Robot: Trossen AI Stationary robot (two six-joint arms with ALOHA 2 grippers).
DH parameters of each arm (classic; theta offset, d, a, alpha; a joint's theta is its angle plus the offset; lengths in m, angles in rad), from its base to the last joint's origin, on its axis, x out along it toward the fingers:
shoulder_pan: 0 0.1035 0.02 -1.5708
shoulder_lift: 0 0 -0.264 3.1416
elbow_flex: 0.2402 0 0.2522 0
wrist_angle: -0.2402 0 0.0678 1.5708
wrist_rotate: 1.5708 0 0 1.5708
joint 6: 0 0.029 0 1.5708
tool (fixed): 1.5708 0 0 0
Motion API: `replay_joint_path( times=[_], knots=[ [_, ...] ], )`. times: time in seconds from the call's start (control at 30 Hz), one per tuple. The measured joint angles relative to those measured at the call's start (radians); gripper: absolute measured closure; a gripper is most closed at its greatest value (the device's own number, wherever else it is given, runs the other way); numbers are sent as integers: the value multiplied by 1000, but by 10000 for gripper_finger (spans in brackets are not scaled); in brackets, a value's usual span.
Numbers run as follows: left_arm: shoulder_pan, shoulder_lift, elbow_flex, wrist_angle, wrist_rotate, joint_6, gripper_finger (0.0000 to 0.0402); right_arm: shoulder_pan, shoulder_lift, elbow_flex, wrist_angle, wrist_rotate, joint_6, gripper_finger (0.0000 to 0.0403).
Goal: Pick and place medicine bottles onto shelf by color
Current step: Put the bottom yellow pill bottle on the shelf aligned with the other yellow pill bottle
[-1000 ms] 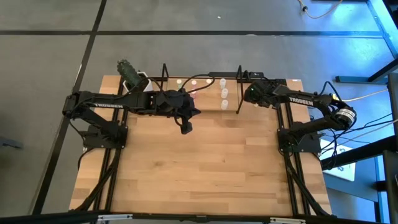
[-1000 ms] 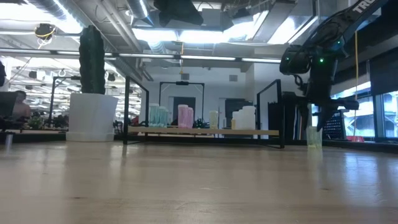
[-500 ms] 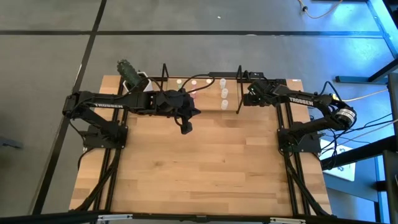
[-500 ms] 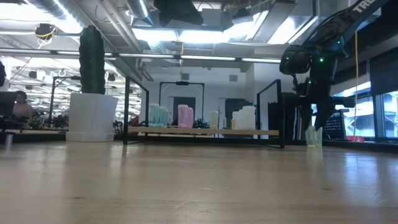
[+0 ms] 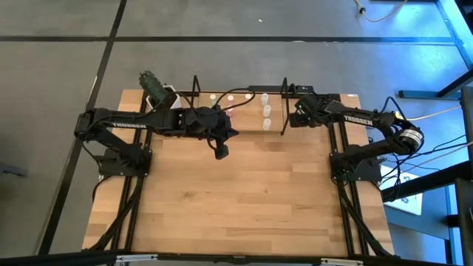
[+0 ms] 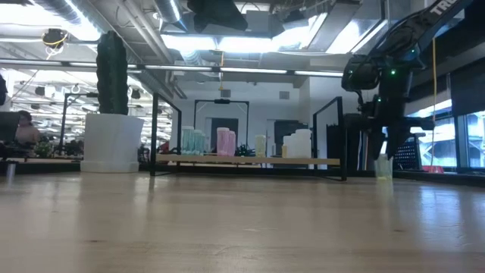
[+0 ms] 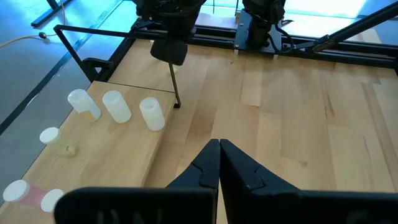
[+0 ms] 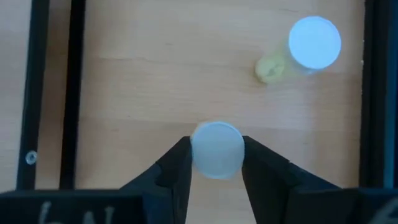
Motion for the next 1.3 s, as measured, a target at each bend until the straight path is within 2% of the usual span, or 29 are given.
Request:
replay_joint_path(
  times=[0.4, 0.83, 1.03, 1.3],
  knots=[
    [0, 0, 0, 0, 0, 0, 401, 0, -14, 1, -64, -27, -106, 273],
    [0, 0, 0, 0, 0, 0, 401, 24, -181, 48, -242, -41, -156, 279],
    [0, 0, 0, 0, 0, 0, 401, 100, -227, 95, -327, -36, -196, 281],
    [0, 0, 0, 0, 0, 0, 401, 290, -249, 188, -454, -34, -337, 280]
  ],
)
